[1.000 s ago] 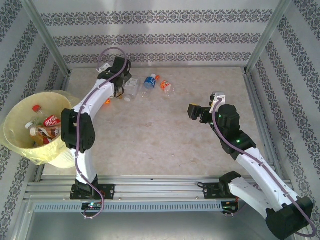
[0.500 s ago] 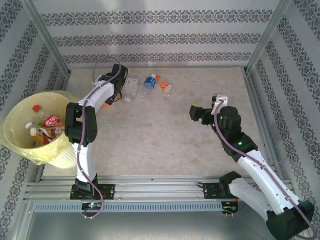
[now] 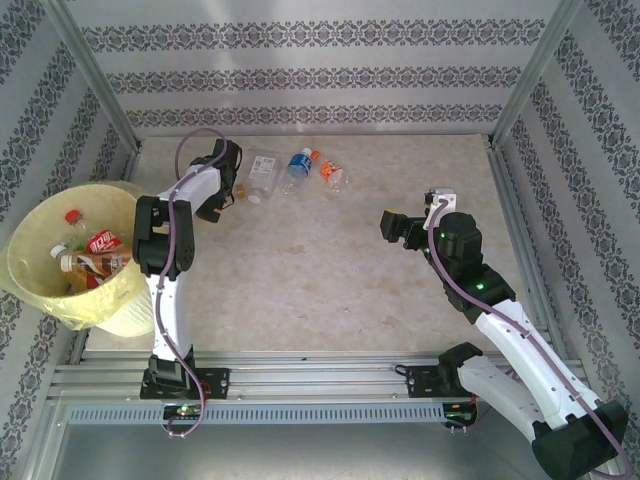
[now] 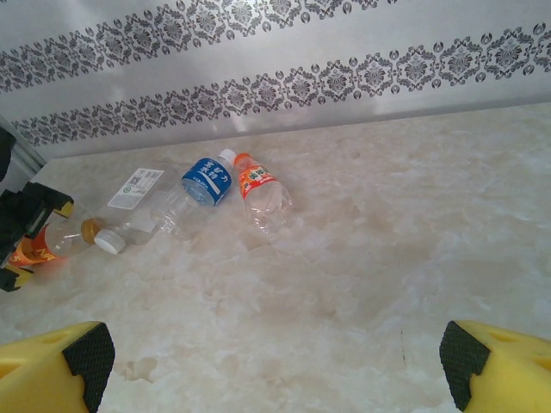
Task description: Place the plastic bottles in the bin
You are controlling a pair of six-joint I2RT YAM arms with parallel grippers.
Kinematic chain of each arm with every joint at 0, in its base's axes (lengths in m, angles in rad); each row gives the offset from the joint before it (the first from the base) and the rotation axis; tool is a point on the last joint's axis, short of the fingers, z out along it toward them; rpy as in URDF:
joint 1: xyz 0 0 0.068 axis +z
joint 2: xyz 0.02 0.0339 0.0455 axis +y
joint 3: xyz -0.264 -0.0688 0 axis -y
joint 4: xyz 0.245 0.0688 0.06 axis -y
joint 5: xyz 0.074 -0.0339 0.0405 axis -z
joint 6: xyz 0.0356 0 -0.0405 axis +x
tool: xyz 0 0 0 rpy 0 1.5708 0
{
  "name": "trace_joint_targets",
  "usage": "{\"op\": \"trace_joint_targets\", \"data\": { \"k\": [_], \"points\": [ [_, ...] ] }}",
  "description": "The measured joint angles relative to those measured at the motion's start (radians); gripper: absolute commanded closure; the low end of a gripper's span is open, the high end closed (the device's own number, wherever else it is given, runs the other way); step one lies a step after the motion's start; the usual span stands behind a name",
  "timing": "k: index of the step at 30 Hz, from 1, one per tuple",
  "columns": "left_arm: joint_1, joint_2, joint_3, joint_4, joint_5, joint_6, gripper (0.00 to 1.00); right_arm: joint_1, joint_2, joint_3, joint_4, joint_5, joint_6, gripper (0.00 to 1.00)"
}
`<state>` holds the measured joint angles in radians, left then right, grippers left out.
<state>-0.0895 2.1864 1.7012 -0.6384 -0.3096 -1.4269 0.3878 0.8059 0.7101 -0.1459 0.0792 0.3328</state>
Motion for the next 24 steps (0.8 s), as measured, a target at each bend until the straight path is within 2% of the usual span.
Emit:
{"op": "trace_joint_targets", "data": {
  "k": [5, 7, 11, 13, 21, 24],
  "points": [
    [0.000, 0.047, 0.019, 0.002, -0.002, -0.019, 0.03, 0.000, 0.001, 0.000, -0.001, 0.003, 0.000, 0.02],
    [0.001, 0.051, 0.027, 0.000, -0.003, -0.023, 0.08, 0.000, 0.002, 0.000, -0.001, 0.003, 0.000, 0.02],
    [0.011, 0.065, 0.040, 0.016, 0.002, -0.023, 0.24, 0.000, 0.002, 0.000, -0.004, 0.004, 0.000, 0.02],
    [0.016, 0.066, 0.037, 0.045, 0.005, -0.011, 0.27, 0.000, 0.002, 0.000, -0.004, 0.007, 0.000, 0.02],
    [0.024, 0.053, -0.008, 0.156, 0.048, 0.166, 0.44, 0.000, 0.002, 0.000, -0.004, 0.011, 0.001, 0.02],
    [0.026, 0.049, -0.024, 0.214, 0.073, 0.238, 0.47, 0.000, 0.002, 0.000, -0.004, 0.010, 0.001, 0.02]
  ]
}}
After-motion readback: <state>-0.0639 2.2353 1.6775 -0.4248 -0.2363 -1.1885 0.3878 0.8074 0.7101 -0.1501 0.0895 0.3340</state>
